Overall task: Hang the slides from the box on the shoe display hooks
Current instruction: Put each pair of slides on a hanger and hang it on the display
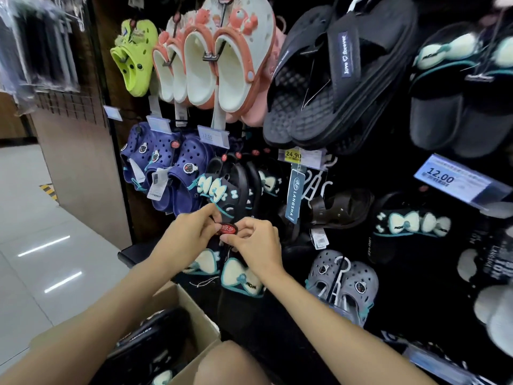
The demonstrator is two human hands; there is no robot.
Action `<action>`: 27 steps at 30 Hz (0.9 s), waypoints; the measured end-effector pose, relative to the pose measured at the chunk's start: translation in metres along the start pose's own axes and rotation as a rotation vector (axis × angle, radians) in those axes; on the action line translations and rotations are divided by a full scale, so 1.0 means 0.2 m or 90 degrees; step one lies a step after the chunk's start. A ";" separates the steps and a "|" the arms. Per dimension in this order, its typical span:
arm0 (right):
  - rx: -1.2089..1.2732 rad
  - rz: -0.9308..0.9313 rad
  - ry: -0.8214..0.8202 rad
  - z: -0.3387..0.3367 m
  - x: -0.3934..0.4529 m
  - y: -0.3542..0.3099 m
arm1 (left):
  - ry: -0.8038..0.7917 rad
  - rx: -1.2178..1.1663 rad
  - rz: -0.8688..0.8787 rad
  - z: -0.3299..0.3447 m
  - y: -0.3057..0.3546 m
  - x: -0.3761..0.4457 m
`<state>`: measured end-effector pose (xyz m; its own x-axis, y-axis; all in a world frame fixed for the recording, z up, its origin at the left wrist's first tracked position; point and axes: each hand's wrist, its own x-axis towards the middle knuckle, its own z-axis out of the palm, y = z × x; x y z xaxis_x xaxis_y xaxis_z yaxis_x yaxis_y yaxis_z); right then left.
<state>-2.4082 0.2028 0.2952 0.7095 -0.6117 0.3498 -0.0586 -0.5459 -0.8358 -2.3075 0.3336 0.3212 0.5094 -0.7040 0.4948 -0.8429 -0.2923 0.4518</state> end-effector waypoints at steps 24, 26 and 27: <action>-0.113 0.020 0.282 -1.09 0.00 0.16 | -0.083 0.151 0.206 0.37 0.71 0.34; -0.113 0.028 0.299 -1.14 -0.02 0.19 | -0.095 0.095 0.187 0.45 0.76 0.36; -0.107 0.032 0.306 -1.16 -0.02 0.21 | -0.099 0.065 0.175 0.49 0.77 0.37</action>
<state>-2.5764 0.0498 0.3560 0.3027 -0.8118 0.4994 -0.2249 -0.5700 -0.7902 -2.4168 0.1739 0.3551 0.2338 -0.8538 0.4651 -0.9623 -0.1347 0.2364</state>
